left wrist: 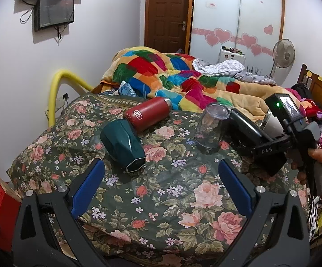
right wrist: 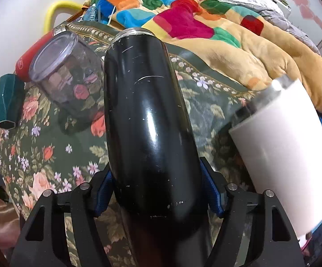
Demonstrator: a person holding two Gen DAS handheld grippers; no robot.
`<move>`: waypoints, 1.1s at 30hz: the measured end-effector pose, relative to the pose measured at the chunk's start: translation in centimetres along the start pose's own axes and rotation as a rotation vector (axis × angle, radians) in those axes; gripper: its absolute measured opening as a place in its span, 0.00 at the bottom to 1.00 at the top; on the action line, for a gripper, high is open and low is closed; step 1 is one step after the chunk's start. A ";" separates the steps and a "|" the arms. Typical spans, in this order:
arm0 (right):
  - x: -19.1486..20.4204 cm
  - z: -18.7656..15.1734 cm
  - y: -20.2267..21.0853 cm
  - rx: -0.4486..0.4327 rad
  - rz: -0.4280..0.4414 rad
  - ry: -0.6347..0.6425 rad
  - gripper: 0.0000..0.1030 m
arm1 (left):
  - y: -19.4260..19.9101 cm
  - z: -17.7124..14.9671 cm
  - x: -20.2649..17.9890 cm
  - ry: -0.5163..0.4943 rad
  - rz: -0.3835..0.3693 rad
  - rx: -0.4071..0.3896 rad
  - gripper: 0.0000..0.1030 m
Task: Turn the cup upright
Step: 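Close the right gripper around the black thermos body and lift it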
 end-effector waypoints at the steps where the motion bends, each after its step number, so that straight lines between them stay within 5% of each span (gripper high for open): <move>1: 0.0 -0.3 0.2 -0.004 0.001 -0.007 0.65 | 0.4 0.0 -0.1 -0.003 -0.002 -0.007 1.00; 23: 5.2 -6.5 12.9 -0.291 0.007 0.038 0.64 | 6.7 -0.7 -0.3 -0.019 -0.030 -0.065 1.00; 33: 10.3 -7.4 9.7 -0.257 0.065 0.126 0.64 | 7.0 -1.8 1.5 0.019 -0.015 -0.038 1.00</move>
Point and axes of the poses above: each gripper's, at about its wrist camera, not at the fingertips, and y roughly against the way its jaws point, x to its left, z to its top, the point moved 1 cm from there along -y, roughly the way its jaws point, and after that the axes turned 1 degree about x, right-handed, at the moved point
